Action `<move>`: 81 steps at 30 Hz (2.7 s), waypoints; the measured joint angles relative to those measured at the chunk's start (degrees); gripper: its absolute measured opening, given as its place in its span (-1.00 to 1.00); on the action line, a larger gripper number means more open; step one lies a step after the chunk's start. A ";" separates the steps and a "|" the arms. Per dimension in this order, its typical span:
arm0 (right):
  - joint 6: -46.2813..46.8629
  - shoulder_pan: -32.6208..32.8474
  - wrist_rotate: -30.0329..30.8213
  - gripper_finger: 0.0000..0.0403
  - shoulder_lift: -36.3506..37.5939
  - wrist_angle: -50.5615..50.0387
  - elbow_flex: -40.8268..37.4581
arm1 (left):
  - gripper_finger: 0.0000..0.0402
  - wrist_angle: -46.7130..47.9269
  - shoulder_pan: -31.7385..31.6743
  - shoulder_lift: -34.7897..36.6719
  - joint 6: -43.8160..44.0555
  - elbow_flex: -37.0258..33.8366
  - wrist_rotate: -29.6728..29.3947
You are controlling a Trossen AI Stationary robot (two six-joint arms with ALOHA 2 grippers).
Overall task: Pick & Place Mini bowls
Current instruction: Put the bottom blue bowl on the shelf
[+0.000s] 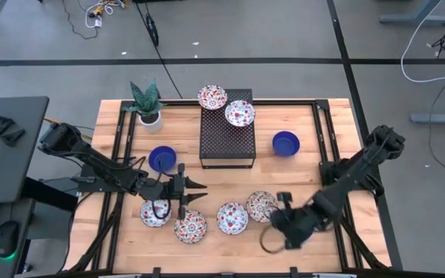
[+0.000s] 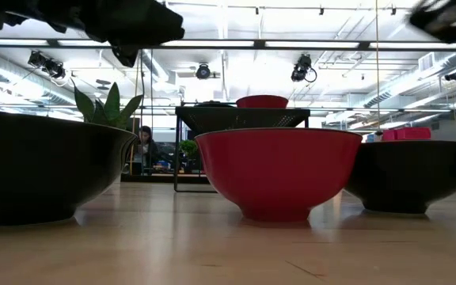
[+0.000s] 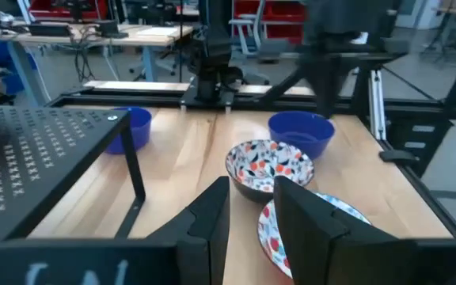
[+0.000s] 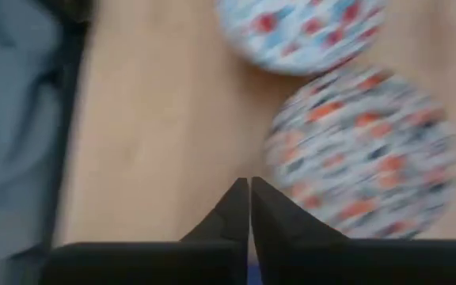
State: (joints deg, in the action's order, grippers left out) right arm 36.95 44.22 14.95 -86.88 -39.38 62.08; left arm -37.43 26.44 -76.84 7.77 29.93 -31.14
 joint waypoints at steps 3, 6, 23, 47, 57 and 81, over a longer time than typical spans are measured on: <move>7.22 4.61 -2.76 -0.98 0.01 0.01 0.00 | -0.47 -0.13 -0.96 -0.04 0.22 0.00 -0.08; 15.60 8.37 -3.55 -0.95 -0.01 0.59 -0.42 | -0.47 -0.19 -1.75 -0.04 0.55 0.00 -0.12; 19.53 15.71 -4.45 -0.10 -0.12 5.21 -11.03 | -0.47 -0.05 -2.24 -0.04 0.46 0.00 -0.09; 18.31 15.94 -8.36 -0.96 0.34 -6.62 -3.98 | -0.47 -0.11 -2.28 -0.04 0.37 0.00 -0.11; -10.17 0.93 6.05 -0.98 0.50 -18.93 19.26 | -0.47 -0.29 -2.28 -0.04 0.45 0.00 -0.70; -55.24 -41.11 -2.29 -0.99 -11.37 3.74 22.58 | -0.47 8.48 3.93 6.38 2.12 -0.04 -10.86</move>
State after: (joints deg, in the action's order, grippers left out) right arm -18.30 3.11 12.66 -98.26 -35.64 84.66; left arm -28.95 30.37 -70.46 9.89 29.89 -42.00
